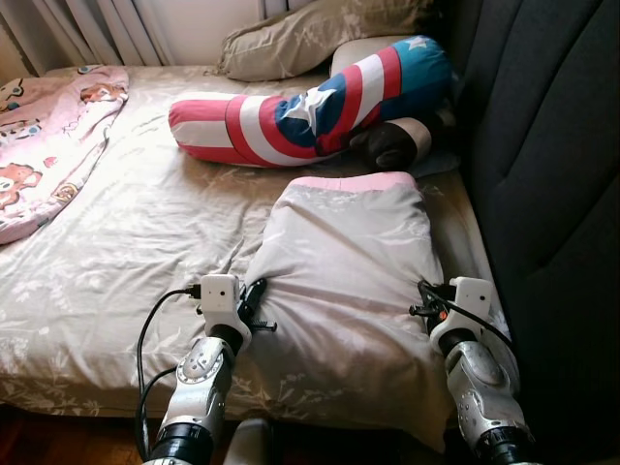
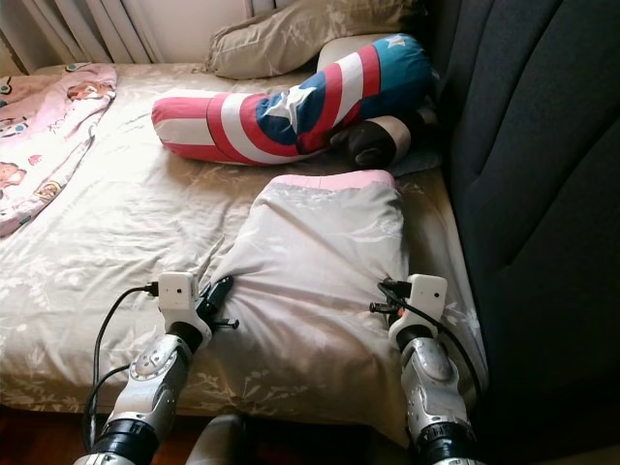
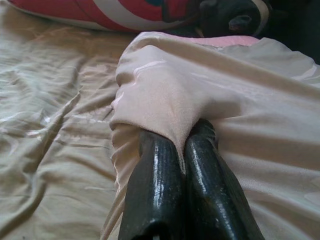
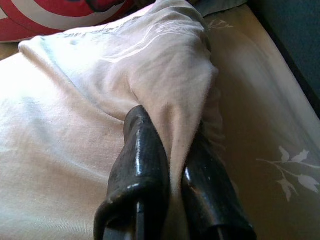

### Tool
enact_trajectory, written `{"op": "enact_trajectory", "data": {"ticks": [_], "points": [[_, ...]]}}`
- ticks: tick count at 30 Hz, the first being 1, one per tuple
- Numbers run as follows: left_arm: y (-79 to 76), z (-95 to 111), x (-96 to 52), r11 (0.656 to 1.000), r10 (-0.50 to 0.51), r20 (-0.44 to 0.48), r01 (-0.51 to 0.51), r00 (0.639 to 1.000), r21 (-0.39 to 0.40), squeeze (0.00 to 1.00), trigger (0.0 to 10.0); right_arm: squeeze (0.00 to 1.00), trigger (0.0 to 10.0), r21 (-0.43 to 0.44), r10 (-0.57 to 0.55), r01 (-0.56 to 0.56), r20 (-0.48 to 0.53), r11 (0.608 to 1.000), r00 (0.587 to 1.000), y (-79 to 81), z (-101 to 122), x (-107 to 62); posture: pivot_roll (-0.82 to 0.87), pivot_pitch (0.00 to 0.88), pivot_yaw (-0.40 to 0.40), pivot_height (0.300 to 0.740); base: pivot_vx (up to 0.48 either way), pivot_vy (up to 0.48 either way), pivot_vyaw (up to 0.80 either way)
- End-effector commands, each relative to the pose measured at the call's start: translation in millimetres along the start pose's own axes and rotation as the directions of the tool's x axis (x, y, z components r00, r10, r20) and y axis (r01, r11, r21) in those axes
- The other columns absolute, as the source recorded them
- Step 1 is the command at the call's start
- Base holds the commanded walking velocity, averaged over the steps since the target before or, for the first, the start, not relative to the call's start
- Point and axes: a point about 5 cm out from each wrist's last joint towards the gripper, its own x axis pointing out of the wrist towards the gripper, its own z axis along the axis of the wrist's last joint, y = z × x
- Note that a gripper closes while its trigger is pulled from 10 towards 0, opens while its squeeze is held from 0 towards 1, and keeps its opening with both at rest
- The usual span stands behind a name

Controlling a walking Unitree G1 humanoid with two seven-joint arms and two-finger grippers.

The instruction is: Clean up the room

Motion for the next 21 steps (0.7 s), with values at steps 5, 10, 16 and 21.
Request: {"op": "enact_trajectory", "data": {"ticks": [5, 10, 16, 21], "points": [[18.5, 22.4, -0.3, 0.996, 0.086, 0.105, -0.088, 0.991, 0.017, 0.0, 10.0, 0.0, 10.0, 0.009, -0.08, 0.08, 0.11, 0.997, 0.991, -19.2, 23.7, 2.0, -0.03, 0.0, 0.033, 0.708, 0.0, 0.0, 0.0], [17.6, 20.3, 0.2, 0.995, 0.092, 0.102, -0.094, 0.99, 0.014, 0.0, 10.0, 0.0, 10.0, 0.005, -0.079, 0.079, 0.099, 0.997, 0.992, -20.7, 21.8, 1.9, -0.04, 0.0, 0.024, 0.728, 0.0, 0.0, 0.0], [18.7, 18.3, -0.4, 0.995, 0.098, 0.094, -0.1, 0.991, 0.011, 0.0, 10.0, 0.0, 10.0, -0.001, -0.077, 0.077, 0.092, 0.997, 0.993, -21.4, 20.9, 2.7, -0.04, 0.0, 0.02, 0.74, 0.0, 0.0, 0.0], [22.0, 16.1, -1.8, 0.994, 0.106, 0.085, -0.107, 0.991, 0.012, 0.0, 10.0, 0.0, 10.0, -0.003, -0.076, 0.076, 0.086, 0.997, 0.993, -21.1, 19.7, 3.0, -0.04, 0.0, 0.019, 0.74, 0.0, 0.0, 0.0]]}}
